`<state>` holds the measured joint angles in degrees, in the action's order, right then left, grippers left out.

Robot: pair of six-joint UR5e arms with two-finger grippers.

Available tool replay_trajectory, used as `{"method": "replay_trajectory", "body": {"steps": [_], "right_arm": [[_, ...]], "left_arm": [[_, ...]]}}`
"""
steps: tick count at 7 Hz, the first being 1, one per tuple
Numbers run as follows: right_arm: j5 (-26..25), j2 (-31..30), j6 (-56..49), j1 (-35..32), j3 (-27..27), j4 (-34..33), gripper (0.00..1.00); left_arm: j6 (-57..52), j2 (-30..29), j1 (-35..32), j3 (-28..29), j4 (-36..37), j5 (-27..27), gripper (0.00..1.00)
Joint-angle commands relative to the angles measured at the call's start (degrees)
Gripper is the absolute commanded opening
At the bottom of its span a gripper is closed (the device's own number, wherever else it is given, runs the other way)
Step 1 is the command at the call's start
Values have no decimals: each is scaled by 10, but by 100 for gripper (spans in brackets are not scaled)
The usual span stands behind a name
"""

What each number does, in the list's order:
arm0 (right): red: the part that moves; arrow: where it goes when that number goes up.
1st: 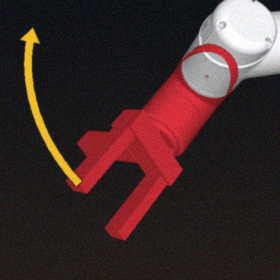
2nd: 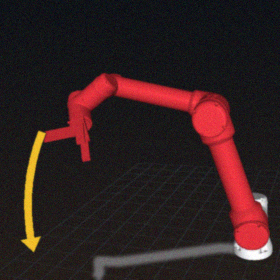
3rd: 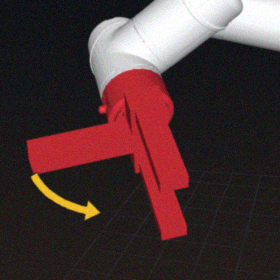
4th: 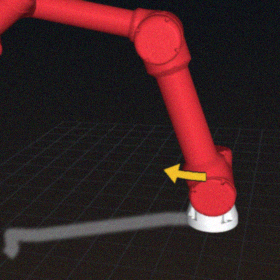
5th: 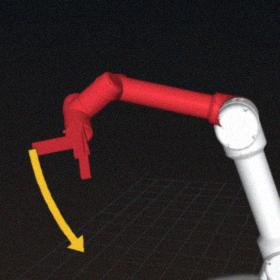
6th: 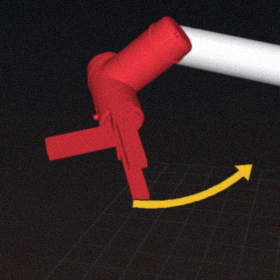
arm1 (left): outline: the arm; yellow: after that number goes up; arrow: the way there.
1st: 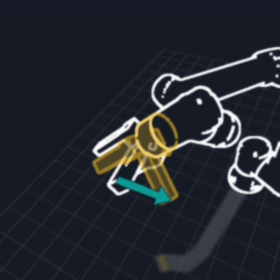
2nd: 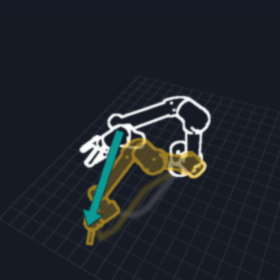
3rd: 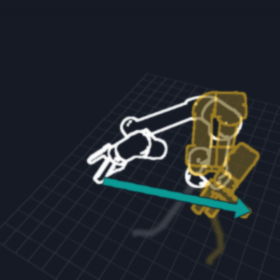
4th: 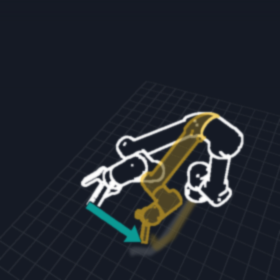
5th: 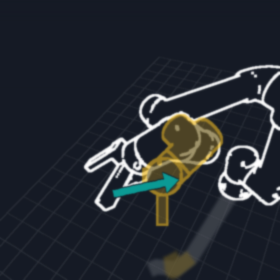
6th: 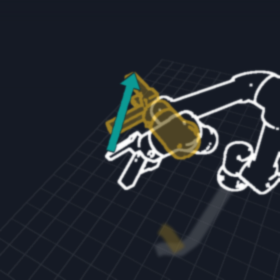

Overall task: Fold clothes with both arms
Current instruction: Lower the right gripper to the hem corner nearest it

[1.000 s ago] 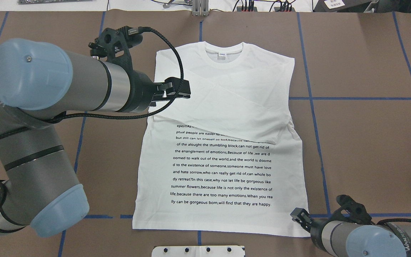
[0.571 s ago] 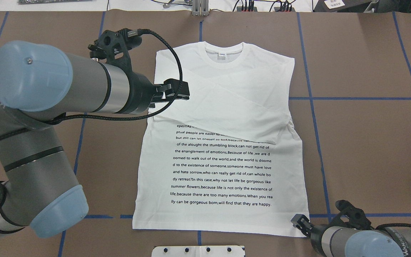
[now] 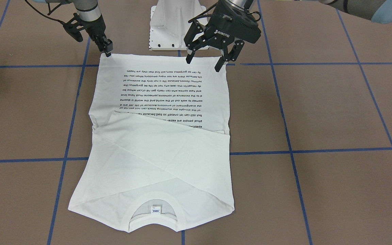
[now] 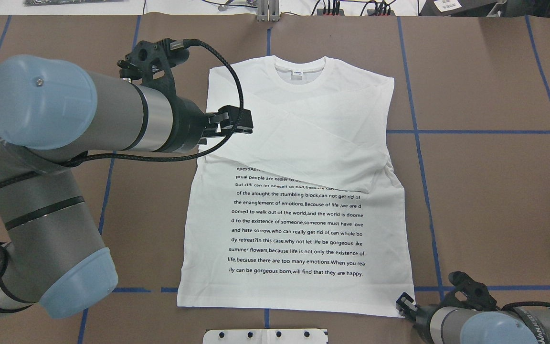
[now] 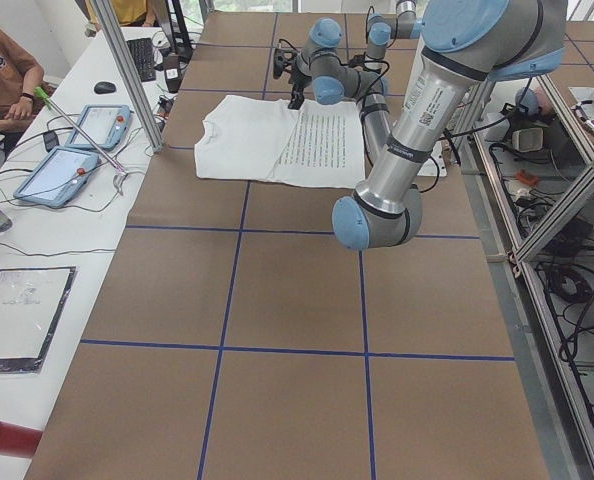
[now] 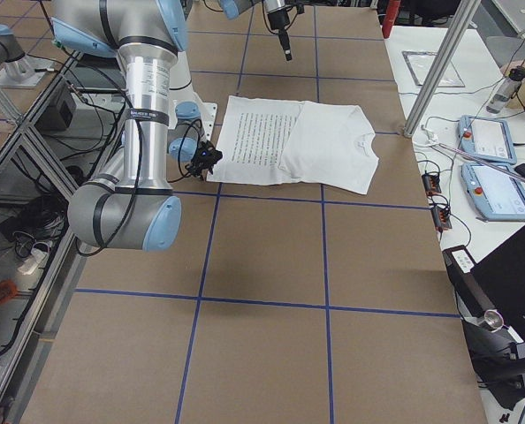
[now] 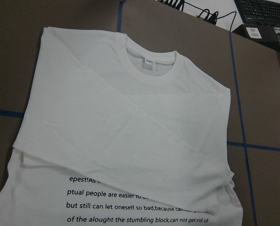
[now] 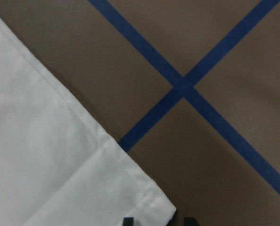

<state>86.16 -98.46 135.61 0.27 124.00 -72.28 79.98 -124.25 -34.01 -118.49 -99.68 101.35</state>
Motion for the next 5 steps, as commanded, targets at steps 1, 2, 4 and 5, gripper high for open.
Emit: {"method": "replay_trajectory", "body": {"steps": [1,2,4,5], "right_arm": [[2,-1,0,-5,1,-7,17],[18,-1,0,-16,1,-7,0],[19,-1,0,-18,3,-7,0],[20,-2,-1,-22,8,-7,0]], "left_arm": [[0,4,0,0,0,0,95],[0,3,0,-1,0,0,95],[9,23,4,0,1,3,95],[54,40,15,-4,4,8,95]]}}
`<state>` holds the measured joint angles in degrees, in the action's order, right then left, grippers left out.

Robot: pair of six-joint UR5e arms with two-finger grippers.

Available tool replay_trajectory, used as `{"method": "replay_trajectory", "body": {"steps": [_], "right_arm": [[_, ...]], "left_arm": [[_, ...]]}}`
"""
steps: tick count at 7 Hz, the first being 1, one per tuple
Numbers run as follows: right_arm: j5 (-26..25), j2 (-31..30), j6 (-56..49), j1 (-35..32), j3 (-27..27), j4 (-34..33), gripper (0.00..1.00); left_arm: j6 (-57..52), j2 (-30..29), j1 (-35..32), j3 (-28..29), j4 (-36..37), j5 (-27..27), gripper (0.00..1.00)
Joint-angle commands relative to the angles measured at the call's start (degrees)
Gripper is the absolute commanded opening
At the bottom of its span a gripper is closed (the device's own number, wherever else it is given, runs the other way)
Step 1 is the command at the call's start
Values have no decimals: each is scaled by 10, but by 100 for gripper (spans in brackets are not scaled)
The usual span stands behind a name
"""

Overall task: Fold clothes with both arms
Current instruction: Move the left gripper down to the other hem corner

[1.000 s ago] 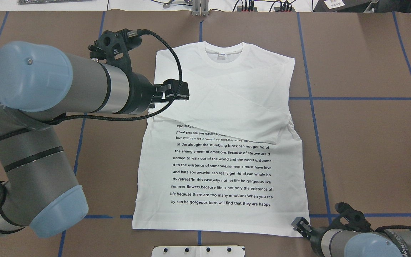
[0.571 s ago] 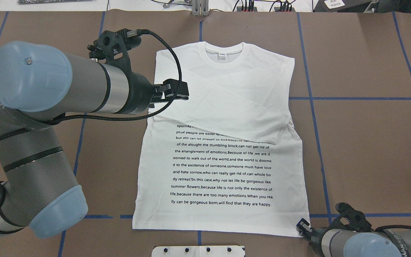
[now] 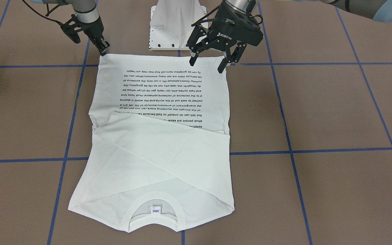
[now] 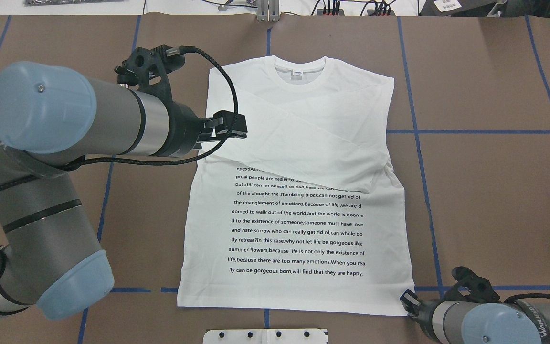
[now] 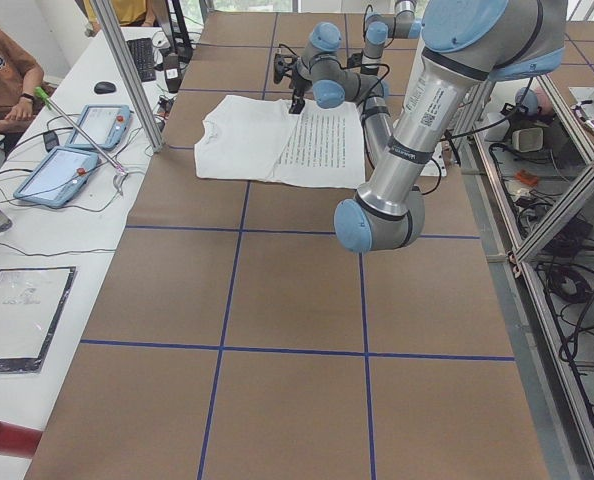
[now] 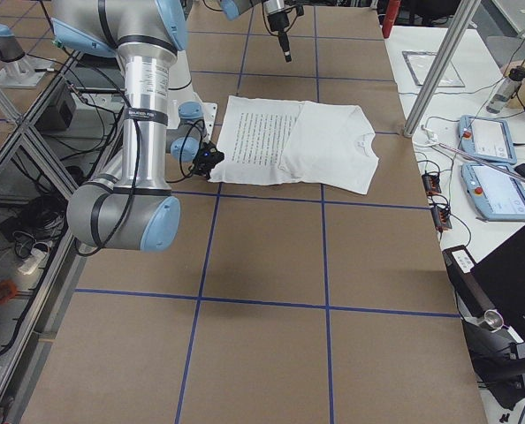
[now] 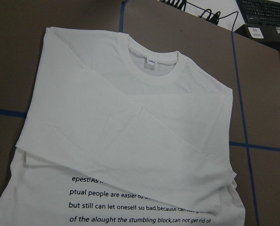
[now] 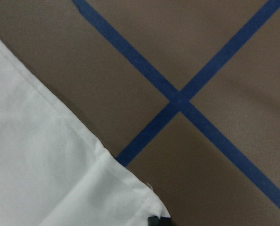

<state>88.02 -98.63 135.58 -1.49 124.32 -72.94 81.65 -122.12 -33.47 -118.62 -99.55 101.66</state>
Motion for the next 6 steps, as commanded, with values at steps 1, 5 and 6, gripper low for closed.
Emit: {"method": "replay_trajectory", "body": {"steps": [1,5,6], "right_arm": [[10,1,0,-10,11,1,0],[71,5,-8,-45,16,3,0],[76,5,-8,-47,18,3,0]], "left_arm": [[71,52,52,-4,3,2,94],[150,145,195,8,3,-1,91],[175,150,210,8,7,-1,89]]}}
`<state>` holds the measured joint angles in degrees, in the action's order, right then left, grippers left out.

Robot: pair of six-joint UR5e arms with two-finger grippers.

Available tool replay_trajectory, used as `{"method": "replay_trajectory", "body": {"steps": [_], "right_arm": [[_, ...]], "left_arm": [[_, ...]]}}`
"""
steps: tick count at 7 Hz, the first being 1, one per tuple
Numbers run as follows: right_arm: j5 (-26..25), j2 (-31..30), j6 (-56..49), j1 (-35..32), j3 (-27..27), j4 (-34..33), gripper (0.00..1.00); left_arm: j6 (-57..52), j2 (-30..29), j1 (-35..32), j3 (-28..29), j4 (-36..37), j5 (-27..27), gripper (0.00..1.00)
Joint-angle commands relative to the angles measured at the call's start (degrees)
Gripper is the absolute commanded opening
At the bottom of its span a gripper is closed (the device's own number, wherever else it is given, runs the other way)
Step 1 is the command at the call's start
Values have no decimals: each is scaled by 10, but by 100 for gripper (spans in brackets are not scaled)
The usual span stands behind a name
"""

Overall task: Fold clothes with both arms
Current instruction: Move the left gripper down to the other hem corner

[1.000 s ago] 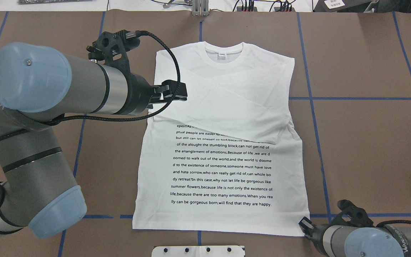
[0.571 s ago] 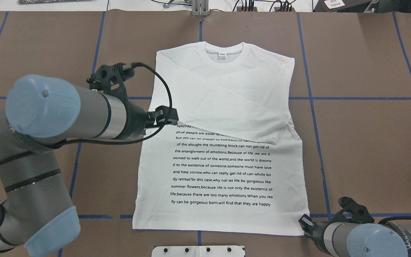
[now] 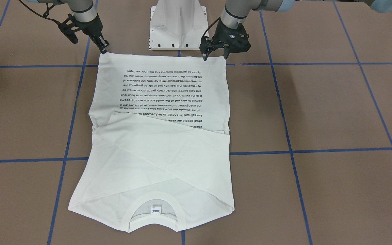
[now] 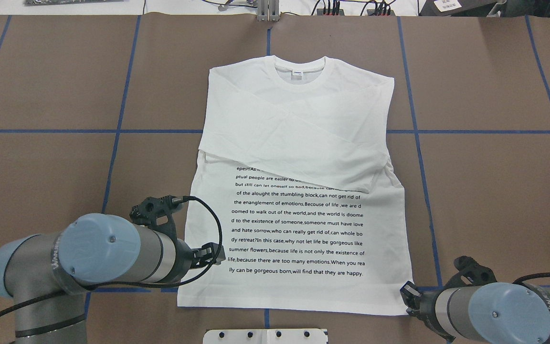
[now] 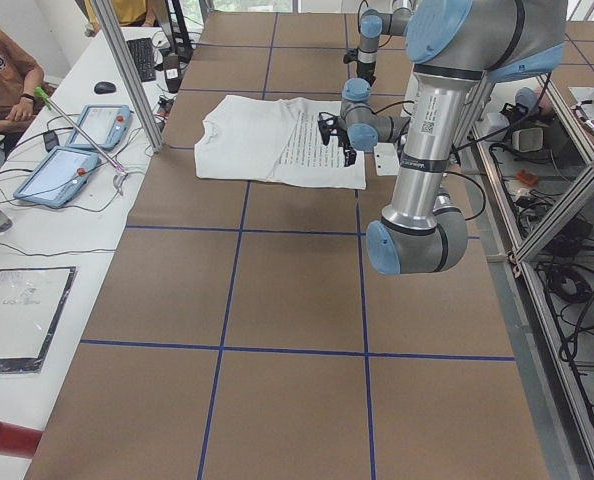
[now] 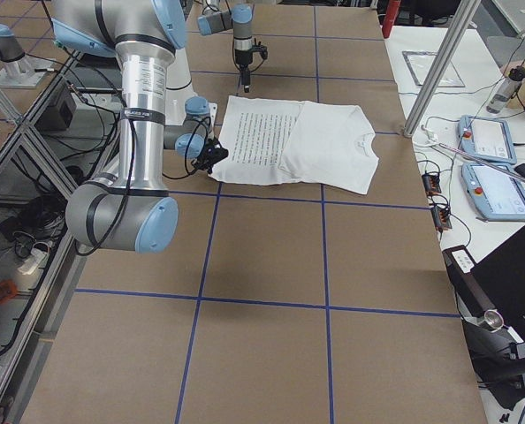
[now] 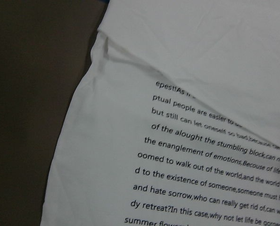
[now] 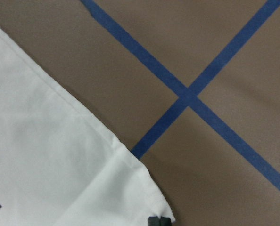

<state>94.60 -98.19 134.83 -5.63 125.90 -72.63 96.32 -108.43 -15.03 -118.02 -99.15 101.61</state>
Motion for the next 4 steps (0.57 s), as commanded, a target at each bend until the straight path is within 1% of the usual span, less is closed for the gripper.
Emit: {"method": "replay_trajectory", "body": {"steps": [1,2,4], "right_arm": [[11,0,-1,-7,2,-1,0],[11,0,-1,-9,2,-1,0],[11,0,-1,-9,3,-1,0]], "left_arm": [[36,22,43,3,5,0,85],[38,24,58,13,5,-2,82],[38,23,60,27,5,-3,76]]}}
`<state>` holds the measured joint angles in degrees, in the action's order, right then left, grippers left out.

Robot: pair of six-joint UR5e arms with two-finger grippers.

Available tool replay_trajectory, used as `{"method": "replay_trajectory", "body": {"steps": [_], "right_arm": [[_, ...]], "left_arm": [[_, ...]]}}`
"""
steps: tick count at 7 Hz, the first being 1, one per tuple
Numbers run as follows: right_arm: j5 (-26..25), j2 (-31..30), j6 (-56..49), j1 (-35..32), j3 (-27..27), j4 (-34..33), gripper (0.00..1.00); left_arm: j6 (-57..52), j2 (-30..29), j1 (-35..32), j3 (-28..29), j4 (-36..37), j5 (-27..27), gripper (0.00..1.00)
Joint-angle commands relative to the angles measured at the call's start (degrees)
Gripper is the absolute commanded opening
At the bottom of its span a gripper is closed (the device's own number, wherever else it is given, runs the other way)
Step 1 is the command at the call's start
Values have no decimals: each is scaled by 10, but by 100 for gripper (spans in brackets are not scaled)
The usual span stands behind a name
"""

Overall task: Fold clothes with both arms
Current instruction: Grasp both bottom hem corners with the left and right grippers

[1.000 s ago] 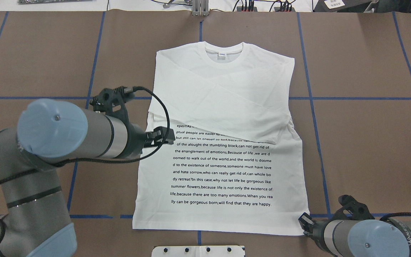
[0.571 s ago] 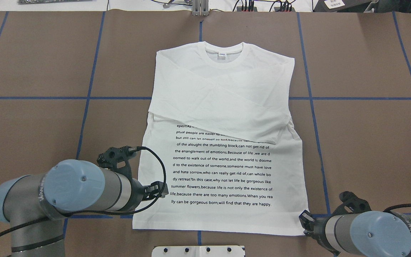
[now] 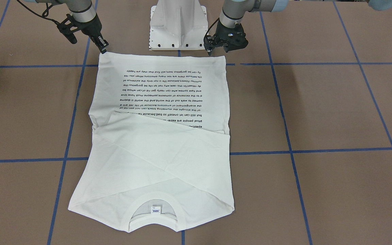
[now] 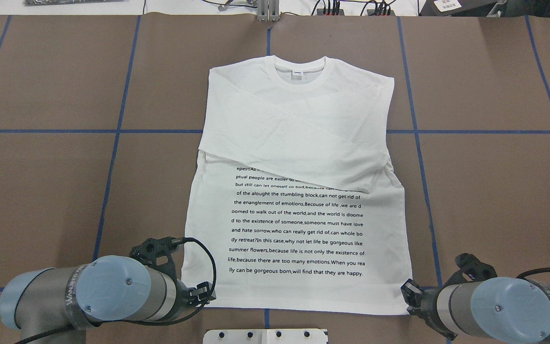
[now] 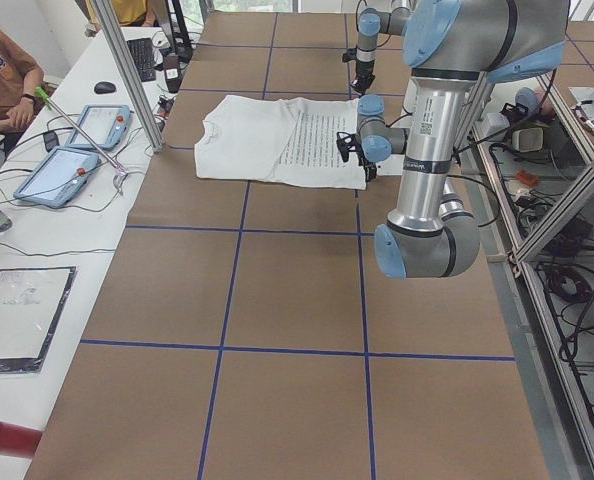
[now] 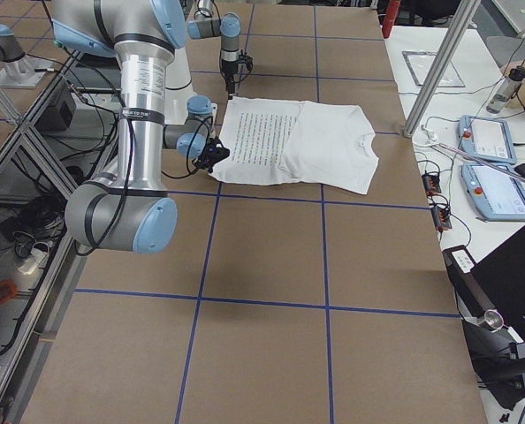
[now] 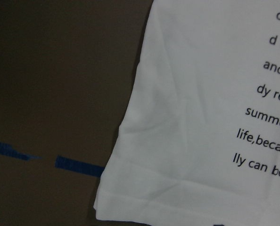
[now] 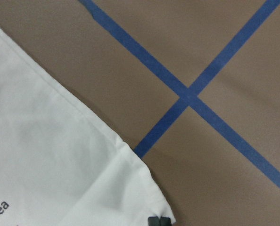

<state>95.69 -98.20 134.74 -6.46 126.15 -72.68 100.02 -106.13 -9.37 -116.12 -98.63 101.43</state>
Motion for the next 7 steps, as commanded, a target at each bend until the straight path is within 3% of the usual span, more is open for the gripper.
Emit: {"method": "replay_trajectory", "body": {"steps": [1,4,6,7], "right_arm": [[0,0,0,0,0,0,0],[0,0,-1,-5,1,0,0],[0,-1,-1,-6,2,0,0],[0,-1,-1,-6,3,0,0]], "left_arm": [[1,0,3,12,0,-1,72],[-1,2,2,21,1,-7,58],[-1,2,1,20,11,-7,23],[-2,2,1,19,22,-8,17]]}}
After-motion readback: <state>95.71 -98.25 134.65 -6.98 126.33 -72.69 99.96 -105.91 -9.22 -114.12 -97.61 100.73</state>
